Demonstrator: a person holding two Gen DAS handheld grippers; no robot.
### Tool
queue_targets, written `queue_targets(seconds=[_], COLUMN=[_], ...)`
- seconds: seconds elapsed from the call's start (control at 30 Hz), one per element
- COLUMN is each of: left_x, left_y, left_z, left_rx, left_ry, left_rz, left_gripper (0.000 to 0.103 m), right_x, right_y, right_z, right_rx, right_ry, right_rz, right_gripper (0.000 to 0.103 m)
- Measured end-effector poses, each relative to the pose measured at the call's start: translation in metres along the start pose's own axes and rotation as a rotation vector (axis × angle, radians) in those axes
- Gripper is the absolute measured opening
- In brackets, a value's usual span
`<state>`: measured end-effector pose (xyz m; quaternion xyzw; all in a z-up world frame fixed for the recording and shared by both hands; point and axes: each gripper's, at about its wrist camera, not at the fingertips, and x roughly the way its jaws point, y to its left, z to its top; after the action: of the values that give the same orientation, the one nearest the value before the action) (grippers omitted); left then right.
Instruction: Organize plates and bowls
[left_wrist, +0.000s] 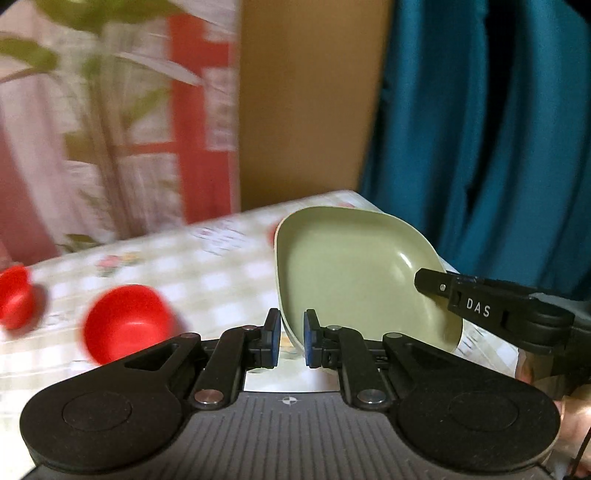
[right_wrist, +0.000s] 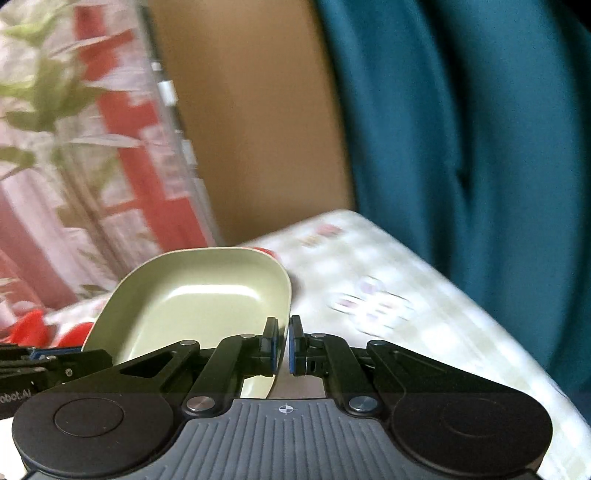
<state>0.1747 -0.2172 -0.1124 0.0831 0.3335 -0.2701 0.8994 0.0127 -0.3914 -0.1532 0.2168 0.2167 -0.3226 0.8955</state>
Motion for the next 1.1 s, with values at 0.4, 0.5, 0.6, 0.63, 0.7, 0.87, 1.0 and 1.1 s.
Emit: queue_targets(seconds=[0.4, 0.5, 0.6, 0.63, 0.7, 0.87, 1.0, 1.1], left_x=[-0.093, -0.101, -0.1, -0.098, -0.093, -0.084, -0.073, -0.066], left_y=[0.116, 0.139, 0.153, 0.155, 0.158, 0.164, 0.159, 0.155], left_z=[0.006, -0.008, -0.027, -0.033, -0.041, -0.066, -0.082, -0.096], left_rx=[-0.112, -0.175, -0.213, -0.216, -0.227, -0.299, -0.308, -0.317], left_ry=[-0.116, -0.107, -0.089, -0.083, -0.077, -0.058, -0.028, 0.0], left_rz=[0.195, 0.197, 0.191, 0.192, 0.191, 0.159, 0.156, 0.15], left_gripper=[0.014, 0.014, 0.014, 0.014, 0.014, 0.014, 0.014, 0.014], right_x=[-0.003, -0.004, -0.003, -0.002, 0.002, 0.01, 0.016, 0.021], right_y=[0.159, 0.19, 0.212, 0.218, 0.224, 0.229, 0.224, 0.218], right_z=[0.031, 0.023, 0.012, 0.008, 0.001, -0.015, -0.026, -0.035], right_rx=[-0.156, -0.194, -0.218, -0.227, -0.24, -0.27, -0.284, -0.274], right_ry=[-0.066, -0.054, -0.031, -0.021, -0.002, 0.034, 0.063, 0.094], right_rz=[0.219, 0.249, 0.262, 0.263, 0.261, 0.238, 0.219, 0.206], right_gripper=[0.006, 0.006, 0.006, 0.006, 0.006, 0.005, 0.005, 0.005])
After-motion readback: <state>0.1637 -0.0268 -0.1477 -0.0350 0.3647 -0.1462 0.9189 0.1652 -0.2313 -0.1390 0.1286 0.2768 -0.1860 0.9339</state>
